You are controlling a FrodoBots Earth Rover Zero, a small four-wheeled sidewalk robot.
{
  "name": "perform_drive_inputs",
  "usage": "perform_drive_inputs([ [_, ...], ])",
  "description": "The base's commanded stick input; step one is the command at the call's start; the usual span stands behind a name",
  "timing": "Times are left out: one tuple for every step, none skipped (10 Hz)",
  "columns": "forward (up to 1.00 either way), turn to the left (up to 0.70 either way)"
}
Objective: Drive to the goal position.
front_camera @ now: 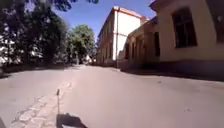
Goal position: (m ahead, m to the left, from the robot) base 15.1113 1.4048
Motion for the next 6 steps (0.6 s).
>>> perform_drive_inputs([
  [0.7, 0.14],
  [0.7, 0.14],
  [0.7, 0.14],
  [0.7, 0.14],
  [0.7, 0.14],
  [0.7, 0.14],
])
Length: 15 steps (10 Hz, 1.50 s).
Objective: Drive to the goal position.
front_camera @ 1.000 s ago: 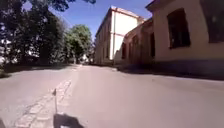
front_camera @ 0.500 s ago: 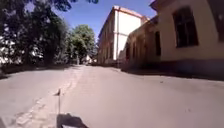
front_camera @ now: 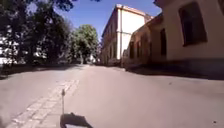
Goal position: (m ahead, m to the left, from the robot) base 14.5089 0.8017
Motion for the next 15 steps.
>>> perform_drive_inputs([
  [0.7, 0.14],
  [0.7, 0.14],
  [0.7, 0.13],
  [0.7, 0.11],
  [0.7, 0.08],
  [0.7, 0.06],
  [0.7, 0.04],
  [0.7, 0.02],
  [0.7, 0.0],
  [0.7, 0.0],
  [0.7, 0.08],
  [0.7, 0.14],
  [0.7, 0.14],
  [0.7, 0.14],
  [0.7, 0.14],
])
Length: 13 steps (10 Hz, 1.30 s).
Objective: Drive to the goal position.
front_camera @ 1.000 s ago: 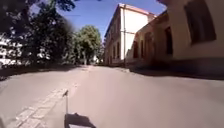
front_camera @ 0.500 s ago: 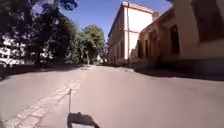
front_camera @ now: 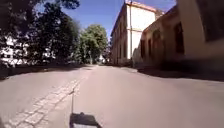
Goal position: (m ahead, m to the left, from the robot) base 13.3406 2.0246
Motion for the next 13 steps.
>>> perform_drive_inputs([
  [0.7, 0.14],
  [0.7, 0.0],
  [0.7, 0.0],
  [0.7, 0.0],
  [0.7, 0.0],
  [0.7, 0.0],
  [0.7, 0.0],
  [0.7, 0.0],
  [0.7, 0.0],
  [0.7, 0.0],
  [0.7, 0.0],
  [0.7, 0.0],
  [0.7, 0.0],
])
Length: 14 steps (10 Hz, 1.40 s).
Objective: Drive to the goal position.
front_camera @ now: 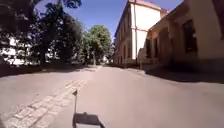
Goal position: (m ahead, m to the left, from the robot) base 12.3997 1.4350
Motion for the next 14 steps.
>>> perform_drive_inputs([
  [0.7, 0.0],
  [0.7, 0.0],
  [0.7, 0.0],
  [0.7, 0.0],
  [0.7, 0.0],
  [0.7, 0.0],
  [0.7, 0.0],
  [0.7, 0.0],
  [0.7, -0.02],
  [0.7, -0.07],
  [0.7, -0.12],
  [0.7, -0.09],
  [0.7, -0.01],
  [0.7, 0.0],
])
